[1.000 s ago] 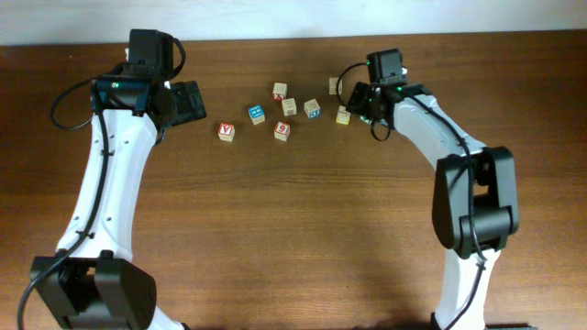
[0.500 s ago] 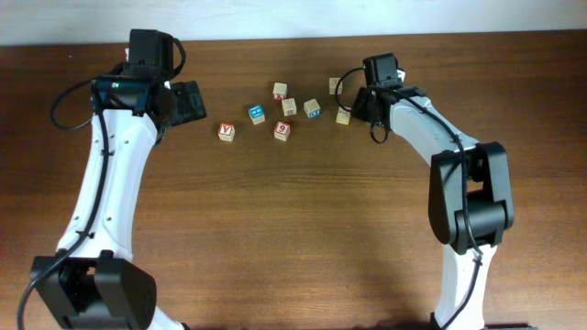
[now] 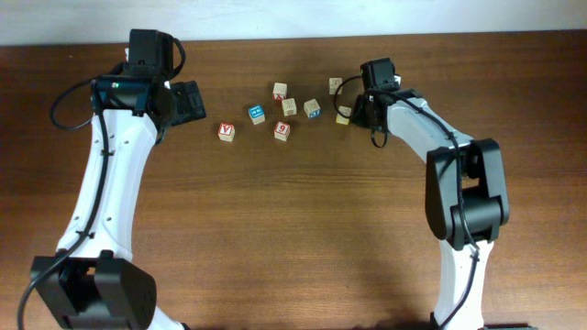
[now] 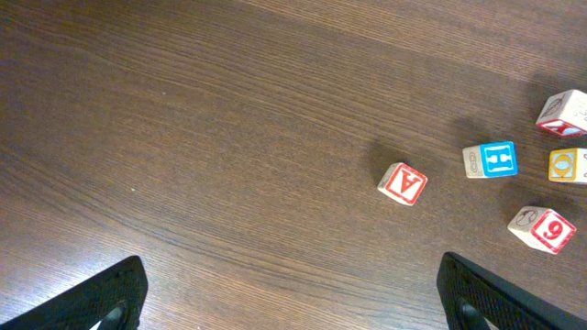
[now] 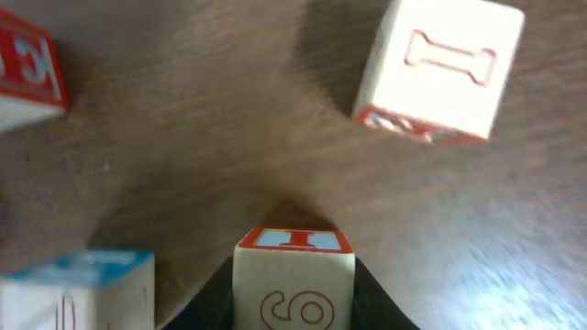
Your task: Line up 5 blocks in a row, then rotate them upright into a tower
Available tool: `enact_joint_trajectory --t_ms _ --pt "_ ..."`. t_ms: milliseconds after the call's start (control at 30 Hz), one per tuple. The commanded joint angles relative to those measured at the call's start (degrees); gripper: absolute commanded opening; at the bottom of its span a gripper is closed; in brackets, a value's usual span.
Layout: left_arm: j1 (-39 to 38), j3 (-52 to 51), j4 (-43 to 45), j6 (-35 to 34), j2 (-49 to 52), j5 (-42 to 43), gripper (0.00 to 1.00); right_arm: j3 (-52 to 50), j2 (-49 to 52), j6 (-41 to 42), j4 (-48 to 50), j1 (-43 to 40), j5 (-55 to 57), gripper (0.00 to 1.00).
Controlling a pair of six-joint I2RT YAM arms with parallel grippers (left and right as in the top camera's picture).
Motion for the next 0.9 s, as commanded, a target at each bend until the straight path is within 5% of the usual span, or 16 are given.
enact_joint_trajectory --t_ms 0,333,600,867 --pt "0.0 1.4 0.1 -0.8 0.6 -0.8 0.99 0.7 -9.2 -4.7 -4.3 0.0 -2.6 0.25" --pt "0.0 1.4 0.1 -0.8 0.6 -0.8 0.99 -1.6 -18.0 -6.3 -30.2 4.6 -14.4 0.22" --pt "0.0 1.4 0.1 -0.8 0.6 -0.8 0.99 -15.5 -17.5 2.5 -21.3 10.2 -12.8 0.22" --pt "0.0 1.4 0.1 -0.8 0.6 -0.8 0.99 -19.5 -17.5 2.5 -17.3 10.2 -12.7 0.31"
